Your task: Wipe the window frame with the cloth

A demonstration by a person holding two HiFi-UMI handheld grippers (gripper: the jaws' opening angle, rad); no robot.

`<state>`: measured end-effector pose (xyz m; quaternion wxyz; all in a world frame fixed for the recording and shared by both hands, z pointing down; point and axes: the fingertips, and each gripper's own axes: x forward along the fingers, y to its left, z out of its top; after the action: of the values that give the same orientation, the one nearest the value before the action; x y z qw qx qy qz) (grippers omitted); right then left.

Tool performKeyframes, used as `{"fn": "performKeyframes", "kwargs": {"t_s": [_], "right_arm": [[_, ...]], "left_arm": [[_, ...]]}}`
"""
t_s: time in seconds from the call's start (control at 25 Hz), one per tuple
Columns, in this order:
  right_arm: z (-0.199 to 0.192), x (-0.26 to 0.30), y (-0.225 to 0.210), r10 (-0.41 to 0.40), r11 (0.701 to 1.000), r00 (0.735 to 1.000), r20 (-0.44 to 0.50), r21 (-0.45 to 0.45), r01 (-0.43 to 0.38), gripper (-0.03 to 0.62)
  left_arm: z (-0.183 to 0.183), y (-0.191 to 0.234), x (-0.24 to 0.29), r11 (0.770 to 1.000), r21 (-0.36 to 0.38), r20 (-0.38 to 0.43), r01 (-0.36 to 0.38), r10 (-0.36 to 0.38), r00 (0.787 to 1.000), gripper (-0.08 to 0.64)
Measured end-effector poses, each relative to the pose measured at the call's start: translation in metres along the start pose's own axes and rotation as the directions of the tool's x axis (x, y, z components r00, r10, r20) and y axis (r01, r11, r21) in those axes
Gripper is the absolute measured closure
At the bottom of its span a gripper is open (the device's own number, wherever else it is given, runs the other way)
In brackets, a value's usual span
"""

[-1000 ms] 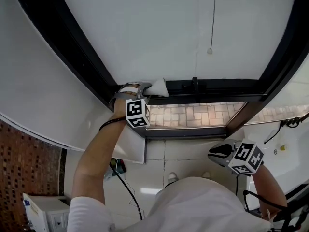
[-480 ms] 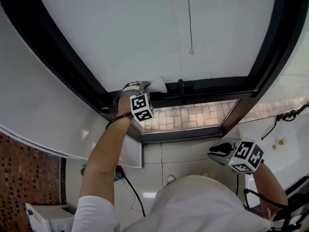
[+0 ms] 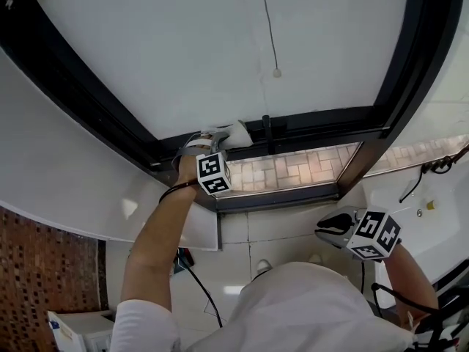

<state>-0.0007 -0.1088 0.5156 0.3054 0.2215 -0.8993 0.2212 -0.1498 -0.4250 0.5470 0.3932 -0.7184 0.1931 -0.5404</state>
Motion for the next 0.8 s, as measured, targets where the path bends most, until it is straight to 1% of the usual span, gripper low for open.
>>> {"fn": "performKeyframes", "kwargs": {"t_s": [0.08, 0.28, 0.44, 0.52, 0.64, 0.8], "right_arm": [[0.000, 0.002, 0.000, 0.008, 1.000, 1.000, 0.006, 0.000, -0.008, 0.526], [-0.002, 0.002, 0.001, 0.027, 1.000, 0.999, 0.019, -0.012, -0.026, 0.526], [-0.005, 0.000, 0.003, 0.041, 0.999, 0.999, 0.027, -0.019, -0.040, 0.526], [-0.007, -0.001, 0.003, 0.045, 0.999, 0.999, 0.027, -0.024, -0.044, 0.526], [-0.007, -0.002, 0.003, 0.049, 0.998, 0.998, 0.030, -0.033, -0.048, 0.526], [-0.008, -0.010, -0.002, 0.043, 0.998, 0.999, 0.030, -0.045, -0.041, 0.526]], "left_arm": [[0.003, -0.007, -0.004, 1.000, 0.011, 0.006, 0.014, -0.014, 1.000, 0.466], [0.014, -0.033, -0.021, 0.996, 0.071, 0.021, 0.062, -0.063, 0.998, 0.466], [0.029, -0.036, -0.046, 0.994, 0.089, 0.045, 0.060, -0.064, 0.997, 0.466], [0.042, -0.026, -0.061, 0.994, 0.100, 0.070, 0.040, -0.048, 0.996, 0.466], [0.064, 0.001, -0.081, 0.995, 0.104, 0.103, -0.007, -0.004, 0.995, 0.466], [0.107, 0.043, -0.097, 0.996, 0.066, 0.155, -0.062, 0.051, 0.987, 0.466]]}}
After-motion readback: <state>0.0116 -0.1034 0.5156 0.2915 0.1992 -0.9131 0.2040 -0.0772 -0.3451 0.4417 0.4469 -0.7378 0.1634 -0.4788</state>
